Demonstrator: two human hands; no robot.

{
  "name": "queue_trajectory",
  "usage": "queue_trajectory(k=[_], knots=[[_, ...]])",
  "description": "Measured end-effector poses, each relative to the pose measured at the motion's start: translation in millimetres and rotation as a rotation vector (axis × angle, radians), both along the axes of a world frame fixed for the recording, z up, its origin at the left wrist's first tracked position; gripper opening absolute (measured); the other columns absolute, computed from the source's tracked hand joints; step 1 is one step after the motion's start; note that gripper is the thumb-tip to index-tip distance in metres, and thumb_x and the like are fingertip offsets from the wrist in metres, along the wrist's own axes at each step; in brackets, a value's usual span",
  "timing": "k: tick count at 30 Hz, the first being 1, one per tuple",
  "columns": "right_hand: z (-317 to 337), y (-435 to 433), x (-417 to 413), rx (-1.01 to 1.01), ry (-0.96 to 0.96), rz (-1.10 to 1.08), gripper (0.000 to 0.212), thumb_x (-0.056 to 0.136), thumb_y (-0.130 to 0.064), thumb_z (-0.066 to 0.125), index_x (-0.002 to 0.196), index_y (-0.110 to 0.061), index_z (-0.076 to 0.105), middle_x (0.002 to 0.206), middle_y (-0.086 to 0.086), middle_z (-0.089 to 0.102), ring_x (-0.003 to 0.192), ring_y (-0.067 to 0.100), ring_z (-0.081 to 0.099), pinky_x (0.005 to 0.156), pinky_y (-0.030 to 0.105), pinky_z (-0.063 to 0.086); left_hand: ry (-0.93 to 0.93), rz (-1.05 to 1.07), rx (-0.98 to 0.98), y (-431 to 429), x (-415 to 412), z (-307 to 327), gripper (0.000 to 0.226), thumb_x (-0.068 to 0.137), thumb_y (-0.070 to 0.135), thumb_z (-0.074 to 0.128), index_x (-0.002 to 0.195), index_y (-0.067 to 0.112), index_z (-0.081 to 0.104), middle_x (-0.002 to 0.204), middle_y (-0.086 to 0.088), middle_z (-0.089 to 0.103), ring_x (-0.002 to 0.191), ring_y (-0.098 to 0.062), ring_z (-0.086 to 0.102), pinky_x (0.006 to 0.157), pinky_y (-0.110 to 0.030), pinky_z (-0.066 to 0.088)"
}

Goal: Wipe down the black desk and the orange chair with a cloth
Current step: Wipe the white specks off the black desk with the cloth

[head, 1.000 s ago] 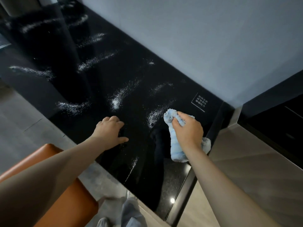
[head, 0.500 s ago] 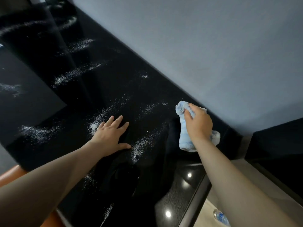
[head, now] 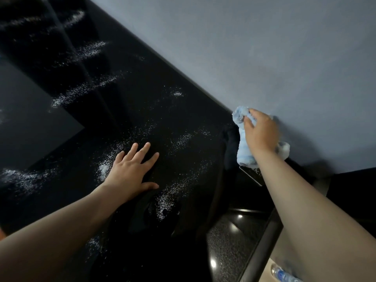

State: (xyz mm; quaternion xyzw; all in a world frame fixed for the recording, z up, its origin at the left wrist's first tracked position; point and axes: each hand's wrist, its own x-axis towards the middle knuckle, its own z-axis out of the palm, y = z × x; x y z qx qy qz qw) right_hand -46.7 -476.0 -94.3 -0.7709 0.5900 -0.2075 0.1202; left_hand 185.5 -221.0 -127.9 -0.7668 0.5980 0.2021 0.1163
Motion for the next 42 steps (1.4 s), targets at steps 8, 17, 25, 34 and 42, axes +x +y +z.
queue_trajectory(k=[8, 17, 25, 34, 42], knots=[[-23.0, -25.2, 10.2, 0.018, 0.072, 0.007, 0.027, 0.092, -0.023, 0.051, 0.116, -0.018, 0.064, 0.116, 0.002, 0.066, 0.106, 0.027, 0.057, 0.075, 0.026, 0.034, 0.018, 0.021, -0.024, 1.8, 1.1, -3.1, 0.095, 0.079, 0.077, 0.043, 0.151, 0.040, -0.005, 0.159, 0.003, -0.021, 0.148, -0.027, -0.014, 0.120, -0.046, 0.004], [-30.0, -17.6, 19.5, 0.071, 0.187, 0.036, 0.022, 0.091, -0.026, 0.050, 0.106, -0.019, 0.064, 0.097, 0.005, 0.068, 0.094, 0.028, 0.059, 0.066, 0.028, 0.036, 0.024, 0.030, -0.026, 3.0, -0.1, -1.2, 0.094, 0.078, 0.077, 0.043, 0.152, 0.040, -0.004, 0.160, 0.003, -0.020, 0.148, -0.026, -0.014, 0.120, -0.046, 0.004], [-29.0, 12.9, 22.9, 0.046, 0.212, 0.087, 0.030, 0.094, -0.028, 0.050, 0.122, -0.024, 0.060, 0.112, 0.000, 0.067, 0.103, 0.024, 0.059, 0.071, 0.029, 0.040, 0.024, 0.035, 0.003, 1.0, -1.7, 2.0, 0.095, 0.079, 0.076, 0.043, 0.152, 0.040, -0.005, 0.159, 0.004, -0.021, 0.148, -0.026, -0.014, 0.120, -0.047, 0.004], [-29.5, 49.2, 26.0, 0.020, 0.217, 0.090, 0.027, 0.093, -0.028, 0.053, 0.119, -0.026, 0.062, 0.107, -0.004, 0.068, 0.099, 0.019, 0.059, 0.064, 0.026, 0.034, 0.040, 0.048, -0.001, 1.0, -3.3, 5.2, 0.095, 0.078, 0.075, 0.048, 0.152, 0.039, -0.002, 0.160, 0.004, -0.018, 0.148, -0.027, -0.012, 0.120, -0.049, 0.006], [-28.6, 79.2, 29.4, 0.015, 0.208, 0.086, 0.027, 0.092, -0.028, 0.055, 0.117, -0.024, 0.063, 0.104, -0.002, 0.068, 0.096, 0.019, 0.057, 0.060, 0.027, 0.034, 0.047, 0.040, -0.028, 3.1, -3.7, 6.6, 0.095, 0.079, 0.074, 0.048, 0.152, 0.038, 0.001, 0.161, 0.002, -0.015, 0.148, -0.028, -0.009, 0.120, -0.049, 0.009]])
